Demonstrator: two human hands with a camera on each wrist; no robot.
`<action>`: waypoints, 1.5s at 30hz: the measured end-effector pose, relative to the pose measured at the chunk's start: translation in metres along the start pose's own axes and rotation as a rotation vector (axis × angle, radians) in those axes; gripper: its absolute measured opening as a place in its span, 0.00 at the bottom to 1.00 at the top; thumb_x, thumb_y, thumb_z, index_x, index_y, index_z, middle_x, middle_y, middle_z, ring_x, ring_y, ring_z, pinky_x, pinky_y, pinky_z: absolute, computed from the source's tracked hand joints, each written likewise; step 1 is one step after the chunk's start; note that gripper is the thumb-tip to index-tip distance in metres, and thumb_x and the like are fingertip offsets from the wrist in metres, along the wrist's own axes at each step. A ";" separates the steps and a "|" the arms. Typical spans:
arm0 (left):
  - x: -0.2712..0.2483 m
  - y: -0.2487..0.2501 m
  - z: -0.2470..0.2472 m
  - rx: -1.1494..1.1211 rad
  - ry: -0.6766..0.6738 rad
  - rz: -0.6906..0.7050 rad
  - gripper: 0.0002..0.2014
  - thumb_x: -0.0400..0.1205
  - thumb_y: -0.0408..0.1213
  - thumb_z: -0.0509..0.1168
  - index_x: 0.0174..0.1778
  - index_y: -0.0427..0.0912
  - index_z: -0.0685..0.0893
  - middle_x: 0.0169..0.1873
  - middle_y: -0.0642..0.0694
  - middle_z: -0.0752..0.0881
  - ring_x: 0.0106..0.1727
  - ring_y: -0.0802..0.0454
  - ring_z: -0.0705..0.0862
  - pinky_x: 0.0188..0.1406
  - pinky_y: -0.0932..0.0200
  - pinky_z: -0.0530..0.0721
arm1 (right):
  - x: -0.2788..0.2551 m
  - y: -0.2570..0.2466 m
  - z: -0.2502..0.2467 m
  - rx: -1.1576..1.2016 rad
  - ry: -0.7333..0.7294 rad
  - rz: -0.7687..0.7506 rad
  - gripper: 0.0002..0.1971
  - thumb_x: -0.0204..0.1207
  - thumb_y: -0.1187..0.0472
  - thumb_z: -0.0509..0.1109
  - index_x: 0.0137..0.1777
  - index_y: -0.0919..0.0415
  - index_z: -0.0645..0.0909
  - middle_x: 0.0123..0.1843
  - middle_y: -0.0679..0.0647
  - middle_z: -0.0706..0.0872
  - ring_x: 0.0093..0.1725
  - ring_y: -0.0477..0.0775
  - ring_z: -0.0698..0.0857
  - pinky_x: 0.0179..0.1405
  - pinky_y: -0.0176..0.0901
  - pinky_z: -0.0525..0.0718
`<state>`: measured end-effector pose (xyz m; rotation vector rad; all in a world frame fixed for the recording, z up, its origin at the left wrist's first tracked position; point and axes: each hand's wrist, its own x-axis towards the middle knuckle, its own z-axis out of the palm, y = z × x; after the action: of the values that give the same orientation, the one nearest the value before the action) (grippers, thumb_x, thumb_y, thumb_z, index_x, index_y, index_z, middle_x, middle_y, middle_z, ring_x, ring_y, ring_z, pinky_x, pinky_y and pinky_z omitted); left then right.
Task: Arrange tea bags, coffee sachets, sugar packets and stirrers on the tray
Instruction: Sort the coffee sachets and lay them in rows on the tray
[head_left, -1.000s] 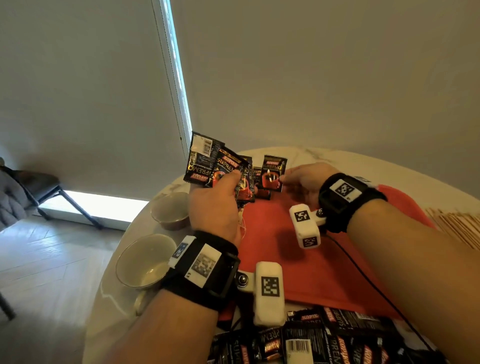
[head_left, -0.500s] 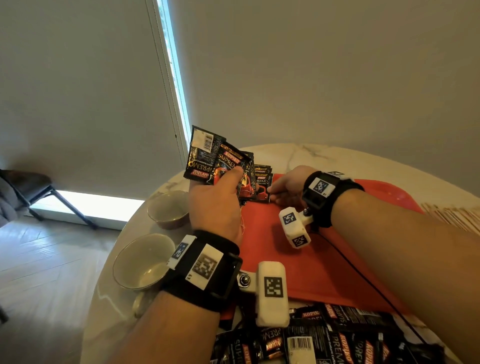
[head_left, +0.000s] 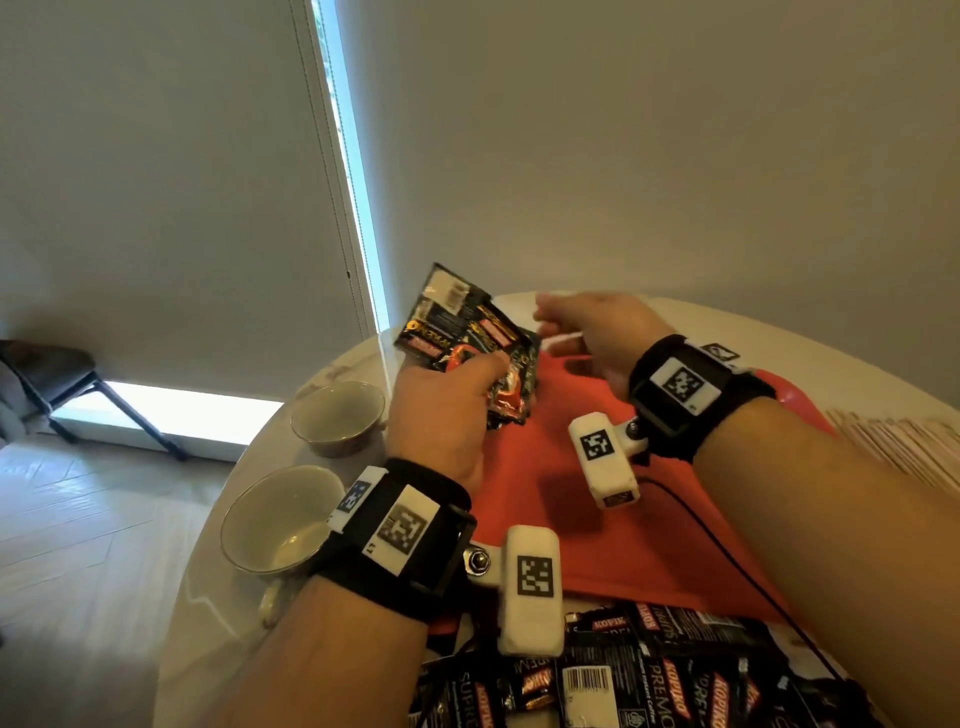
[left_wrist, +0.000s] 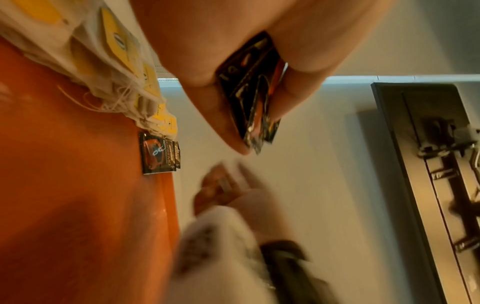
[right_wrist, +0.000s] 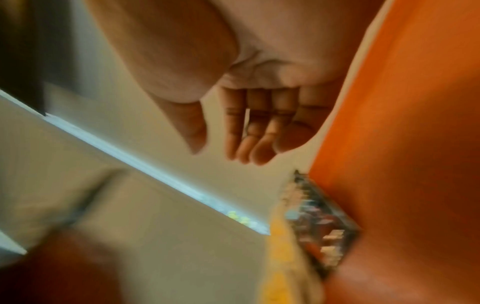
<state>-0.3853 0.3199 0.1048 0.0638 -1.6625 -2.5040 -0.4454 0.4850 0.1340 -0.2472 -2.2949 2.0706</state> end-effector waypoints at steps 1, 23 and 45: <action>-0.002 0.000 0.002 0.051 -0.048 0.005 0.21 0.67 0.32 0.77 0.57 0.42 0.90 0.48 0.38 0.95 0.50 0.34 0.94 0.54 0.29 0.92 | -0.011 -0.011 -0.001 0.070 -0.065 -0.071 0.14 0.78 0.47 0.77 0.52 0.58 0.90 0.44 0.51 0.90 0.41 0.50 0.86 0.35 0.41 0.82; -0.003 0.023 -0.003 -0.105 0.057 0.109 0.14 0.87 0.28 0.68 0.59 0.54 0.86 0.49 0.43 0.95 0.49 0.42 0.96 0.45 0.41 0.94 | -0.055 -0.032 0.009 -0.325 -0.174 -0.702 0.09 0.71 0.68 0.82 0.44 0.51 0.91 0.35 0.49 0.88 0.34 0.42 0.84 0.36 0.34 0.82; -0.005 0.019 -0.008 0.064 -0.203 0.216 0.22 0.77 0.22 0.78 0.67 0.35 0.85 0.54 0.32 0.93 0.55 0.31 0.93 0.55 0.21 0.89 | -0.049 -0.041 0.002 0.281 -0.329 -0.181 0.22 0.68 0.64 0.80 0.61 0.72 0.86 0.57 0.72 0.90 0.54 0.72 0.91 0.54 0.66 0.90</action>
<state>-0.3777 0.3061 0.1193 -0.3556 -1.7173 -2.3612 -0.4011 0.4722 0.1782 0.3212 -2.0408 2.4452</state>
